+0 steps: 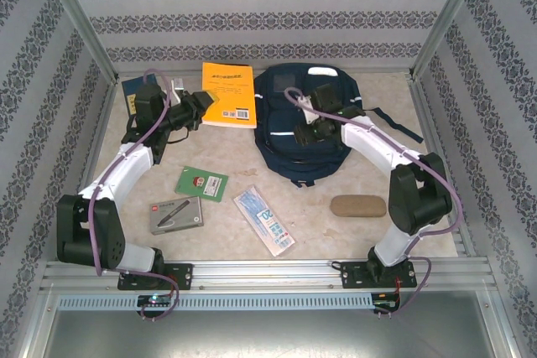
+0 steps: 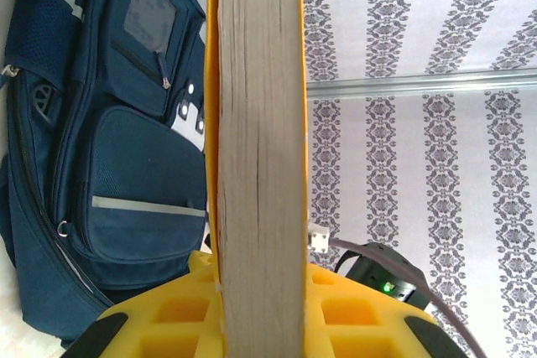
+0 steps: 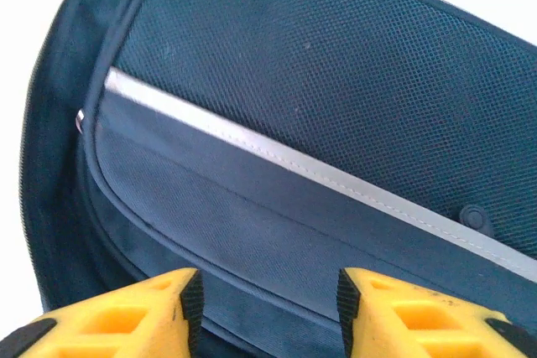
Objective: Pack the student bag
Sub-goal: Open the student bag at the top-center of the table.
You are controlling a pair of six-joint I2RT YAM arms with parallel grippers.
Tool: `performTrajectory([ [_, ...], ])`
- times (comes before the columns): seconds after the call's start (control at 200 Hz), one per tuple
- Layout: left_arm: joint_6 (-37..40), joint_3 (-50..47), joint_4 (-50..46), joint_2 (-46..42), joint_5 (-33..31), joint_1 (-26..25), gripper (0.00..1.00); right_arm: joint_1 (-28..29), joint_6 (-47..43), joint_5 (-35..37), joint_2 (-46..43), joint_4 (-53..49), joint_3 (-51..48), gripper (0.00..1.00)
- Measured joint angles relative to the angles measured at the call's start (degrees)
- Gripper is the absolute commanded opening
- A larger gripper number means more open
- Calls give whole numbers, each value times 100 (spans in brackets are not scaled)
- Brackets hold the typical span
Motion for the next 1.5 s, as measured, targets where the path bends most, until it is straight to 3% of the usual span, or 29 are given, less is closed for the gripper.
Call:
performTrajectory([
  [0.245, 179, 0, -391, -118, 87, 0, 0, 422, -1493, 826, 227, -216, -2, 60],
  [0.36, 260, 0, -573, -229, 85, 0, 0, 533, -1867, 1054, 509, -210, -2, 65],
  [0.569, 400, 9, -839, -289, 76, 0, 0, 538, -2227, 1283, 1082, -149, 61, 66],
  [0.664, 476, 66, -1038, -289, 63, 0, 0, 577, -2256, 1423, 1156, -144, 111, 62],
  [0.734, 518, 101, -1088, -289, 63, 0, 0, 629, -2258, 1519, 1196, -103, 118, 51],
  [0.879, 584, 142, -1158, -297, 63, 0, 0, 647, -2216, 1622, 1294, -11, 177, 0],
  [1.259, 728, 94, -1250, -341, -17, 0, 0, 763, -1375, 1495, 1257, -376, 894, 0],
  [1.499, 723, -415, -1178, -442, -396, 0, 0, 756, -664, 1123, 1222, -1213, 2138, 0],
])
